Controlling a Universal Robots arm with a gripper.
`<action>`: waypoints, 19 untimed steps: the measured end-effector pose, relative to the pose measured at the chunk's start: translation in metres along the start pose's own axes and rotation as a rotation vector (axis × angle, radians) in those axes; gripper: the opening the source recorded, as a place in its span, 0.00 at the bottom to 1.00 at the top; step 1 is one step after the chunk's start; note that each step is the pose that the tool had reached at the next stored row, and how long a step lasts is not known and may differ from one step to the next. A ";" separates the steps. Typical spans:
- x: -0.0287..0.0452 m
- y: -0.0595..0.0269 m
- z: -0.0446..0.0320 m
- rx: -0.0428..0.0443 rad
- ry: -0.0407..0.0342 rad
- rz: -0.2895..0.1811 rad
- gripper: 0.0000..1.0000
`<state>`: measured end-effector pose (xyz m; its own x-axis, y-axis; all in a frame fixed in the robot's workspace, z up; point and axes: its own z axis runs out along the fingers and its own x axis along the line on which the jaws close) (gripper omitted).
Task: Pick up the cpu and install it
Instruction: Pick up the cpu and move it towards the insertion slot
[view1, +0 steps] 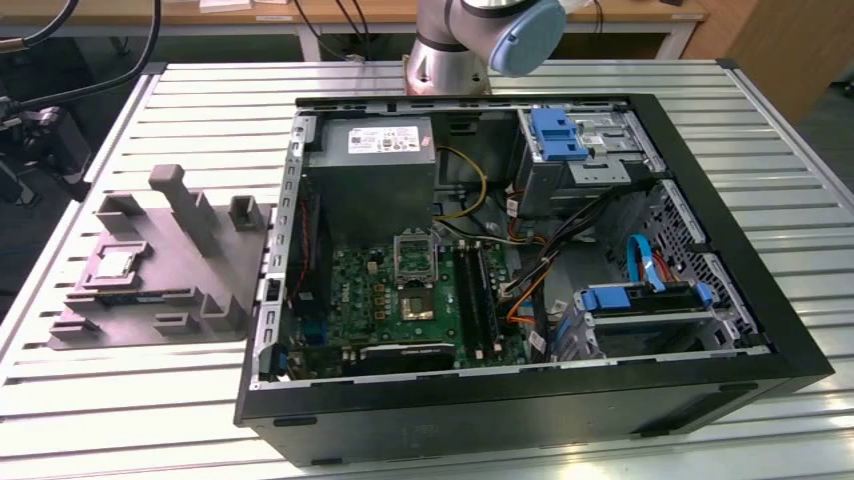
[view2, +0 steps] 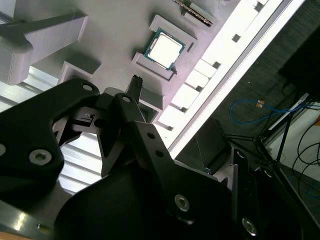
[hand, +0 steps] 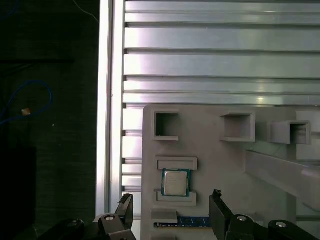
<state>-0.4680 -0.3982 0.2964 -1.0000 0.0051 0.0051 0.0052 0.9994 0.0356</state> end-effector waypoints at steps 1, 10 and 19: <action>-0.0008 0.0000 0.0001 0.0000 -0.0001 0.000 0.71; -0.0047 -0.0007 0.0059 0.0000 -0.0001 0.000 0.71; -0.0059 -0.0099 0.0219 -0.0001 -0.0001 0.001 0.71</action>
<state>-0.4623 -0.4073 0.2741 -1.0000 0.0057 0.0050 0.0058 0.9993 0.0357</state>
